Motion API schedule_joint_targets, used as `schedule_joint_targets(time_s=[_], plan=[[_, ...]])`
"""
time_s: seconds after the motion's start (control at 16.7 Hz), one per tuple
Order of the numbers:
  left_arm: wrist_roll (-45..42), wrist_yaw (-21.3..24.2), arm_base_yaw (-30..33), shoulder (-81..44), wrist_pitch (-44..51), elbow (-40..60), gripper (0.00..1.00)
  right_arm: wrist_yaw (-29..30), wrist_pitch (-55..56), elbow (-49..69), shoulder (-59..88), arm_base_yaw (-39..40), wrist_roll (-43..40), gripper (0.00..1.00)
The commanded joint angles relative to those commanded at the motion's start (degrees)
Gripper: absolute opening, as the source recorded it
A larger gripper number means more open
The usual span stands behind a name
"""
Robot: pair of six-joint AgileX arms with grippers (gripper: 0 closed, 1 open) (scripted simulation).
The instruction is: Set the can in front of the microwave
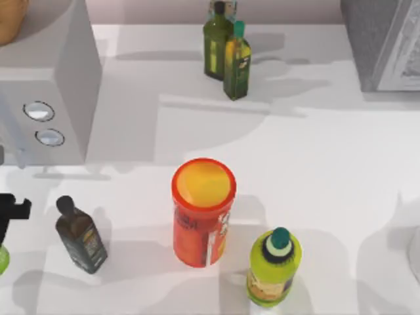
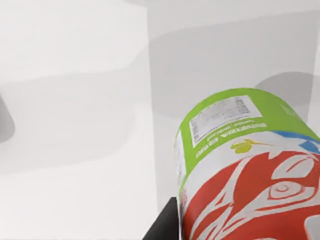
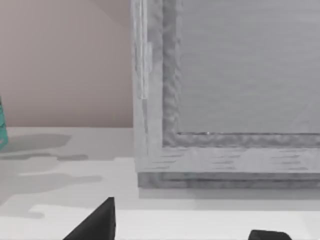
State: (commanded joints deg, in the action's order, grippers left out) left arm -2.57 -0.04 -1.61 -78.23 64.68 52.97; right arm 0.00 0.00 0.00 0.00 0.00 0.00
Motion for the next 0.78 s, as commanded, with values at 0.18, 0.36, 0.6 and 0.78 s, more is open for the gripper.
schedule_joint_targets(time_s=[0.18, 0.36, 0.6, 0.78], plan=[[0.0, 0.0, 0.0, 0.0, 0.0, 0.0, 0.0, 0.0, 0.0, 0.0, 0.0, 0.0, 0.0, 1.0], [-0.09, -0.04, 0.2, -0.28, -0.22, -0.18, 0.0, 0.0, 0.0, 0.0, 0.0, 0.0, 0.0, 1.0], [-0.07, -0.02, 0.07, -0.35, -1.17, -0.93, 0.0, 0.0, 0.0, 0.0, 0.0, 0.0, 0.0, 1.0], [-0.05, 0.0, -0.04, -0.42, -1.9, -1.49, 0.0, 0.0, 0.0, 0.0, 0.0, 0.0, 0.0, 1.0]])
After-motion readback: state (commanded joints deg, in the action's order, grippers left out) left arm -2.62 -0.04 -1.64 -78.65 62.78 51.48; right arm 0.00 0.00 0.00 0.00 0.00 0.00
